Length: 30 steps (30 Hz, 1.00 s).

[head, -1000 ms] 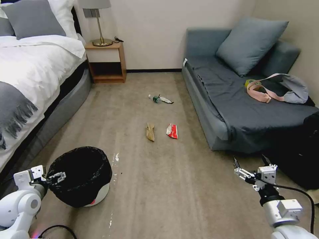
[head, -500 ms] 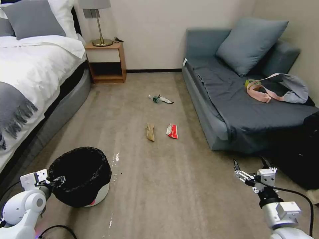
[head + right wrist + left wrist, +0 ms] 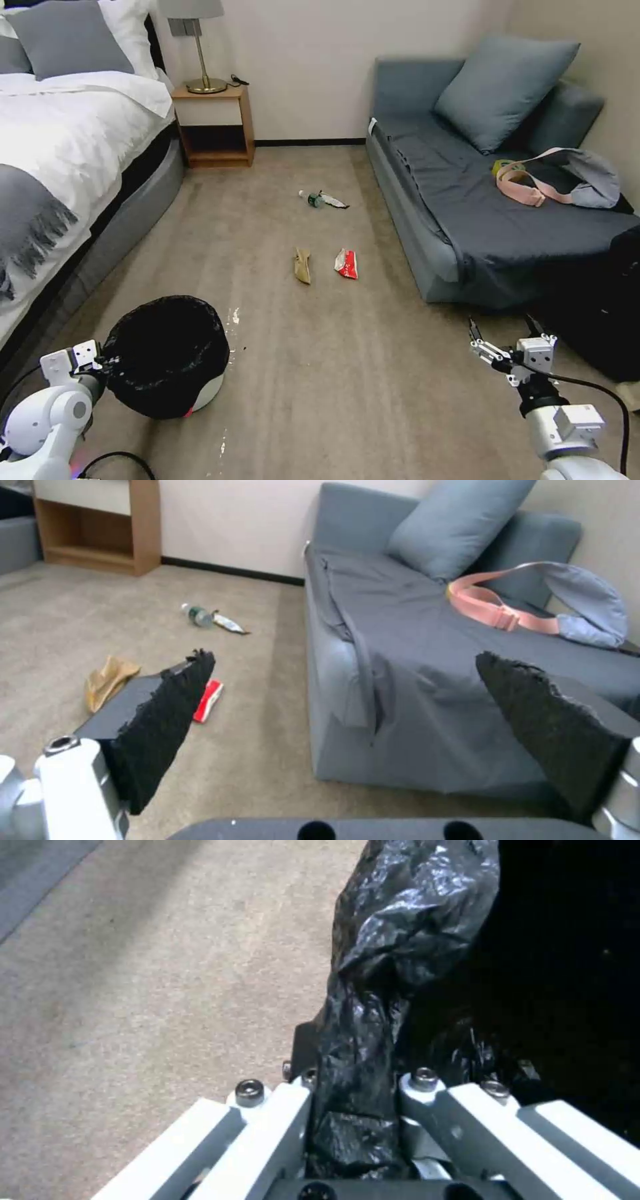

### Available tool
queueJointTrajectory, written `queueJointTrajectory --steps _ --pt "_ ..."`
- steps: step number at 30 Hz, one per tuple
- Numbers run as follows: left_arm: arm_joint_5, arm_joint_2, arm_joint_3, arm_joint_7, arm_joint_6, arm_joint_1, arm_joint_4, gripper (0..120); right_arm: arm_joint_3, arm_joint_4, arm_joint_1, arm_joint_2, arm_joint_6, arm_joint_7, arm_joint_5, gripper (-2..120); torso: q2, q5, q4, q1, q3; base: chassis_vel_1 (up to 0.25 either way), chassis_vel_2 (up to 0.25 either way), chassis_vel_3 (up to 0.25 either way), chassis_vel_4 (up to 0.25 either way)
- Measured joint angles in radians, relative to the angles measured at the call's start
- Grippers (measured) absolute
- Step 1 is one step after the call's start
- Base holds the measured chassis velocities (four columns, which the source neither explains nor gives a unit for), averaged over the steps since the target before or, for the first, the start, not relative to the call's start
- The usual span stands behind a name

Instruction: Pick up the trash bin, then pick up the garbage on the floor and place it into the trash bin.

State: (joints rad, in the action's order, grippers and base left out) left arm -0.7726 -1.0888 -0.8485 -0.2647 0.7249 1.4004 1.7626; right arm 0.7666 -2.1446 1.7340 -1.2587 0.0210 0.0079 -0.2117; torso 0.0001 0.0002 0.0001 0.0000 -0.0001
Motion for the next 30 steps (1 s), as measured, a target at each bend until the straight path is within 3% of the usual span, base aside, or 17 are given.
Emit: queueJointTrajectory --steps 10,17,30 --pt "-0.016 0.003 0.002 0.06 -0.039 0.026 0.062 2 -0.003 -0.019 -0.015 0.056 -0.054 0.019 -0.053 100 0.0 -0.0011 -0.0004 0.0 0.0 0.0 0.0 0.0 0.0" --pt "-0.081 0.004 0.0 0.079 -0.064 0.055 0.16 2 0.012 -0.035 -0.006 0.098 -0.045 0.038 -0.055 100 0.0 -0.0002 -0.0003 0.0 0.0 0.0 0.0 0.0 0.0" --pt "-0.157 0.017 -0.045 0.067 -0.058 0.084 0.285 2 0.005 -0.075 0.026 0.038 -0.08 0.082 -0.028 100 0.0 -0.0002 -0.0003 0.0 0.0 0.0 0.0 0.0 0.0"
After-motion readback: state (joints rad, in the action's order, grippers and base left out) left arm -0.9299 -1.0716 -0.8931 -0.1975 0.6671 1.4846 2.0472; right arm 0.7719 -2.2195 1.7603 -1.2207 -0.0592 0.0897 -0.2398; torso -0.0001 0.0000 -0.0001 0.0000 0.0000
